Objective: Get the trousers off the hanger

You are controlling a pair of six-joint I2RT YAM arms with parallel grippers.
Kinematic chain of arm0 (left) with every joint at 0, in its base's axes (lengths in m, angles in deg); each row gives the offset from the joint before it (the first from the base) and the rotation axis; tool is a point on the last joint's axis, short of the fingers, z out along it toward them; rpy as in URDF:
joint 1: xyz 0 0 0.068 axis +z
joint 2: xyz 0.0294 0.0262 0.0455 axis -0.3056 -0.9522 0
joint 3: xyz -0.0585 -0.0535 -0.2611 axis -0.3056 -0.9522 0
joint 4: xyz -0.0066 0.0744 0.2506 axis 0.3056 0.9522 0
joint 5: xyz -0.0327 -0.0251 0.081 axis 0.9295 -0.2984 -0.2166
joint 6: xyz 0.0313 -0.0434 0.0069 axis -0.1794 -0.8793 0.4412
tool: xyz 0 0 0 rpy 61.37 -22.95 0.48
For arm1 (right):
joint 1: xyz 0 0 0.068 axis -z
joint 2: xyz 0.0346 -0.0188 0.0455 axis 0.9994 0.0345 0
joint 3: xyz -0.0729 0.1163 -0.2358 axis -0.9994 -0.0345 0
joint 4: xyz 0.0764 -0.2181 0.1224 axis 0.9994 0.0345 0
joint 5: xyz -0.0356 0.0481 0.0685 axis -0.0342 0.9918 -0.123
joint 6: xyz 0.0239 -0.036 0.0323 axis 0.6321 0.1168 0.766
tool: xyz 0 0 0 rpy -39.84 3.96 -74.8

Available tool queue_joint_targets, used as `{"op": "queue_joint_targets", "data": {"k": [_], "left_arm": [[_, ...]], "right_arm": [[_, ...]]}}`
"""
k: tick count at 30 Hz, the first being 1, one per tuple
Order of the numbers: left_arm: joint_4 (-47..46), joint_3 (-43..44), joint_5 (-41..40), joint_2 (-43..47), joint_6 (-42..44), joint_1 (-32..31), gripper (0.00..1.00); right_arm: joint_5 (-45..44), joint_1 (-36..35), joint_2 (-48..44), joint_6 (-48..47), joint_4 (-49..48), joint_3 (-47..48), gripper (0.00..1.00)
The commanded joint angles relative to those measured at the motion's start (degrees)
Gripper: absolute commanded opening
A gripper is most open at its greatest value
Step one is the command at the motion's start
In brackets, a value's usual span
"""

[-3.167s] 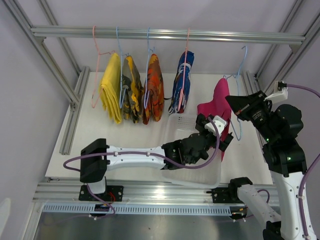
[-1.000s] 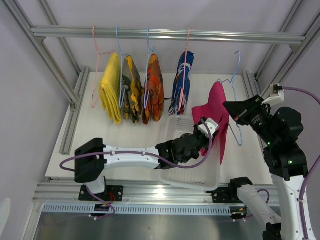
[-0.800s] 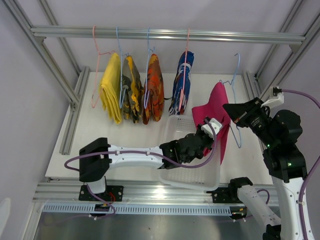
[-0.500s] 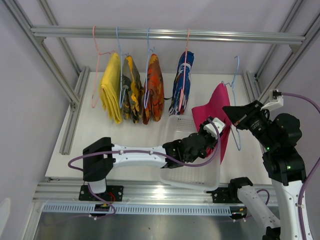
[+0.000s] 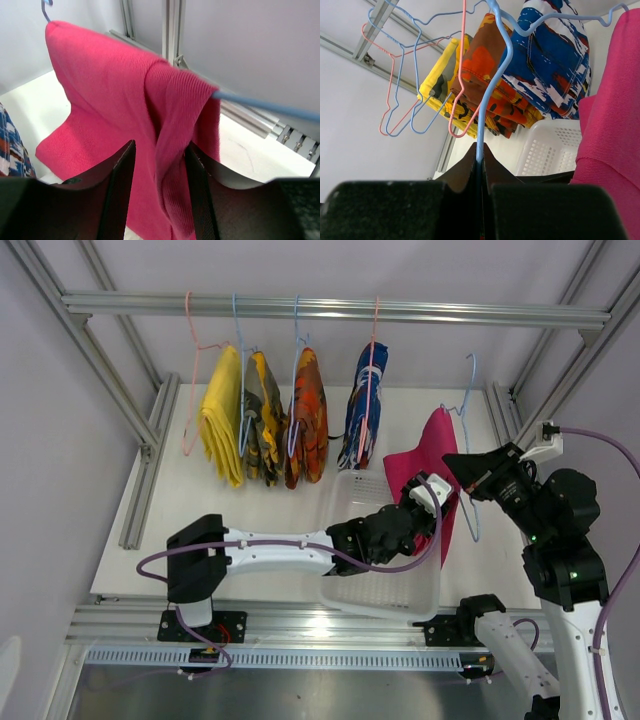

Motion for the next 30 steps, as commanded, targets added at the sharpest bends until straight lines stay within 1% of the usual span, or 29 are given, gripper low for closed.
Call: {"op": "queue_joint_targets", "data": {"k": [1, 8, 12, 13, 15, 16, 18, 19, 21, 22, 24, 25, 27, 28, 30], "left_arm": [[-3.6, 4.4, 0.9, -0.3, -0.6, -0.2, 0.48], [-3.2, 7.2, 0.8, -1.8, 0.4, -0.3, 0.47], [-2.2, 8.1, 1.0, -2.8, 0.4, -0.3, 0.44], [-2.0, 7.9, 0.9, -2.9, 0.5, -0.3, 0.4], [-1.8, 7.8, 0.6, -3.4, 0.6, -0.3, 0.37], [-1.6, 7.7, 0.5, -3.5, 0.7, -0.3, 0.32], [-1.4, 7.8, 0.6, -3.7, 0.9, -0.3, 0.27], [-1.2, 7.8, 0.6, -3.8, 0.9, -0.3, 0.24], [-1.0, 7.6, 0.5, -3.8, 1.3, -0.3, 0.22], [-1.0, 7.6, 0.4, -3.9, 1.4, -0.3, 0.18], [-0.9, 7.5, 0.4, -4.0, 1.4, -0.3, 0.15], [-0.9, 7.5, 0.6, -4.1, 2.3, -0.3, 0.07], [-0.8, 7.4, 0.3, -4.2, 2.8, -0.3, 0.02], [-0.8, 7.3, 0.2, -4.2, 3.0, -0.3, 0.01], [-1.3, 7.1, -0.1, -4.2, 3.1, -0.3, 0.01]], "right_arm": [[2.6, -0.4, -1.4, 1.3, -6.8, 0.4, 0.0], [3.2, -0.3, -2.1, 1.5, -6.6, -0.5, 0.0], [2.9, -0.3, -2.5, 1.2, -6.2, -0.5, 0.0], [2.9, -0.4, -2.5, 1.1, -6.2, -0.3, 0.0], [3.1, -0.3, -2.5, 1.0, -6.2, -0.2, 0.0], [3.2, -0.4, -2.4, 1.0, -6.2, 0.0, 0.0], [3.3, -0.4, -2.4, 0.8, -6.1, 0.4, 0.0], [3.2, -0.3, -2.3, 0.7, -5.9, 0.6, 0.0], [3.0, -0.4, -2.2, 0.1, -5.2, 1.1, 0.0], [3.0, -0.4, -2.1, 0.1, -5.3, 1.5, 0.0], [3.1, -0.4, -2.0, -0.1, -5.2, 1.9, 0.0], [3.0, -0.4, -1.9, -0.2, -5.0, 2.0, 0.0], [3.0, -0.3, -1.9, -0.2, -4.8, 2.2, 0.0], [3.1, -0.4, -1.9, 0.0, -4.8, 2.1, 0.0], [3.5, -0.4, -2.2, 0.5, -5.2, 1.2, 0.0]]}}
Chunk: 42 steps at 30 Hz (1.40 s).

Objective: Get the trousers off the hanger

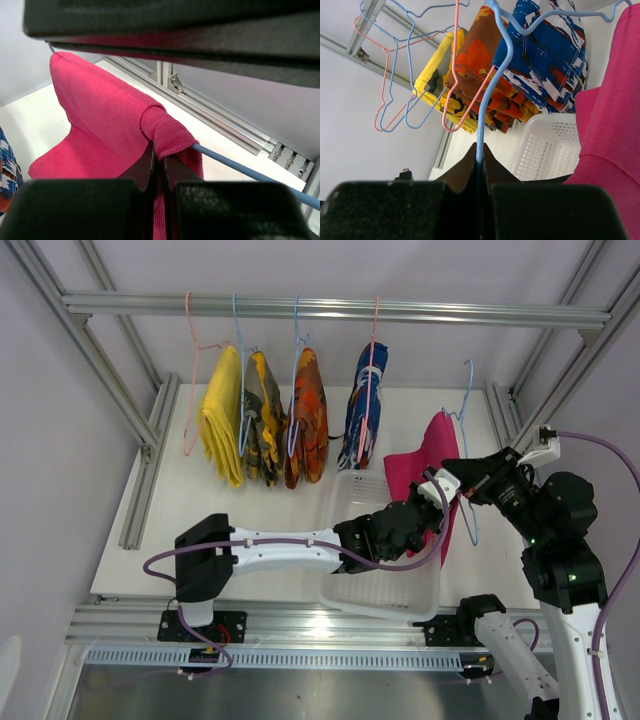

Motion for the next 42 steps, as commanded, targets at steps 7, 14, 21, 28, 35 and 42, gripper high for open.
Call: {"op": "queue_joint_targets", "data": {"k": [7, 14, 21, 28, 35, 42], "left_arm": [[-3.2, 2.5, -1.8, -0.2, 4.3, 0.0, 0.0], [-4.1, 3.5, -3.5, 3.1, 5.6, 0.0, 0.01], [-4.0, 3.0, -4.1, 7.3, 6.9, -0.3, 0.0], [-5.0, 2.5, -3.7, 11.5, 9.3, -0.9, 0.0], [-6.3, 2.7, -3.7, 13.9, 10.9, -1.9, 0.01], [-6.6, 3.4, -3.8, 17.4, 14.0, -3.3, 0.01]], "right_arm": [[2.8, -0.4, -3.3, 1.5, -6.6, -2.5, 0.0], [2.5, -0.4, -5.2, 1.0, -5.9, -5.8, 0.0], [0.8, -0.4, -6.1, -0.5, -4.4, -7.0, 0.0], [-1.6, -0.4, -8.1, -1.6, -4.3, -11.3, 0.0], [-1.9, -0.2, -9.1, -0.6, -7.3, -16.9, 0.0], [-3.8, -0.4, -8.1, -1.0, -10.0, -19.9, 0.0]]}}
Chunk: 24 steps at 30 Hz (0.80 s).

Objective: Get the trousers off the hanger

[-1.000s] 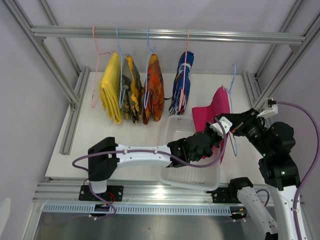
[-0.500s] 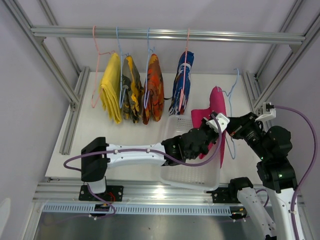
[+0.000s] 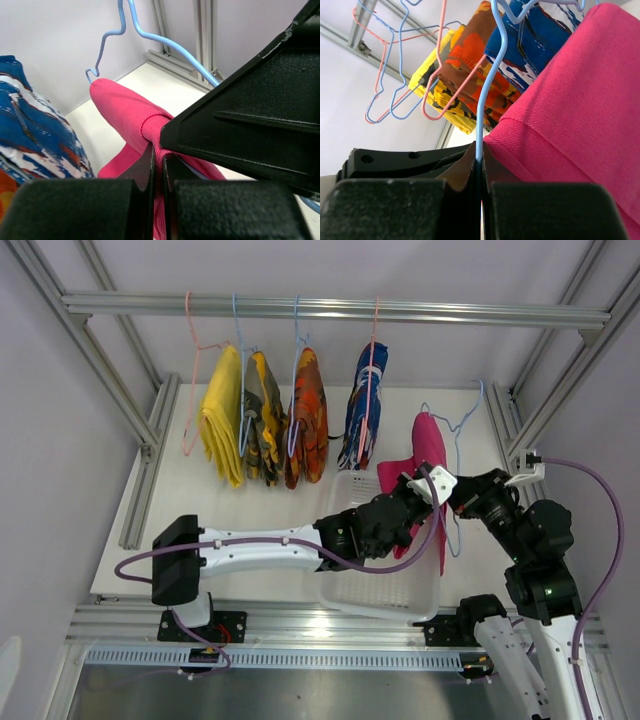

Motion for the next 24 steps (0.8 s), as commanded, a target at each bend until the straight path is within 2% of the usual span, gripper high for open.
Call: {"op": "queue_joint_targets", "data": {"k": [1, 6, 16, 24], "left_arm": [[-13.5, 3.5, 1.6, 10.8, 3.0, -2.9, 0.0], [-13.9, 3.4, 1.2, 14.1, 6.1, -4.2, 0.01], [-15.1, -0.1, 0.0, 18.0, 7.6, -5.0, 0.0], [-15.5, 0.2, -0.3, 20.3, 10.3, -5.6, 0.01]], "right_arm": [[-3.5, -0.1, 1.3, -1.6, 1.2, -3.0, 0.0], [-5.5, -0.1, 1.1, -0.5, -0.6, -5.3, 0.0], [-3.4, 0.1, 0.3, 5.7, -6.4, -9.1, 0.0], [-4.2, 0.0, 0.5, 5.7, -7.6, -11.5, 0.0]]}}
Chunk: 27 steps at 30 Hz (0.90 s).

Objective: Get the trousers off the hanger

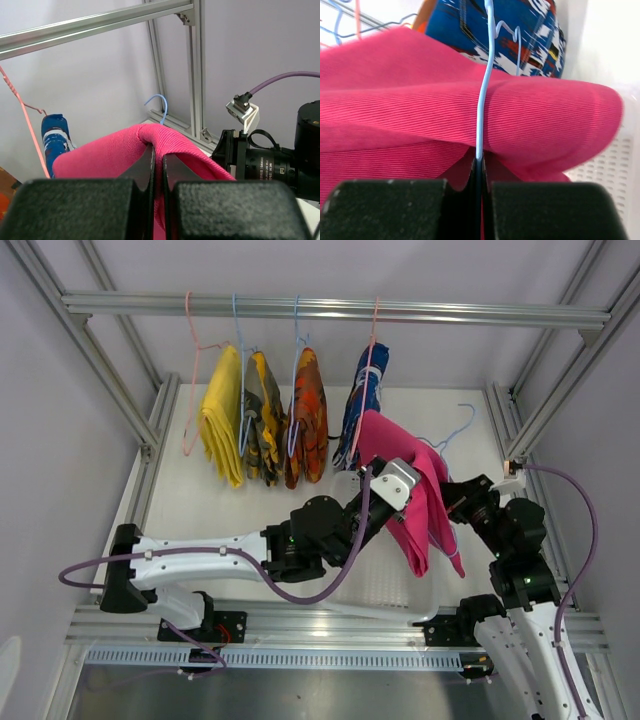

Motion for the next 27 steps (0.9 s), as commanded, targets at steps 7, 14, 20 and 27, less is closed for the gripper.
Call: {"op": "queue_joint_targets", "data": {"k": [7, 14, 20, 27], "left_arm": [[-10.1, 3.8, 0.1, 8.7, 6.9, -1.3, 0.0], [-8.8, 3.6, -0.8, 13.1, 9.4, -2.2, 0.0], [-7.8, 1.3, -2.0, 16.7, 10.2, -3.1, 0.0], [-8.1, -7.8, -2.6, 22.8, 9.5, -4.8, 0.0]], "right_arm": [[-1.6, 0.1, 1.0, -1.6, -1.7, -2.0, 0.0], [-1.7, 0.2, 0.1, -2.6, 0.0, -3.1, 0.0], [-2.8, 0.1, -1.8, -5.1, 3.5, -2.7, 0.0], [-4.4, 0.2, -3.8, -8.7, 8.7, 0.5, 0.0]]}}
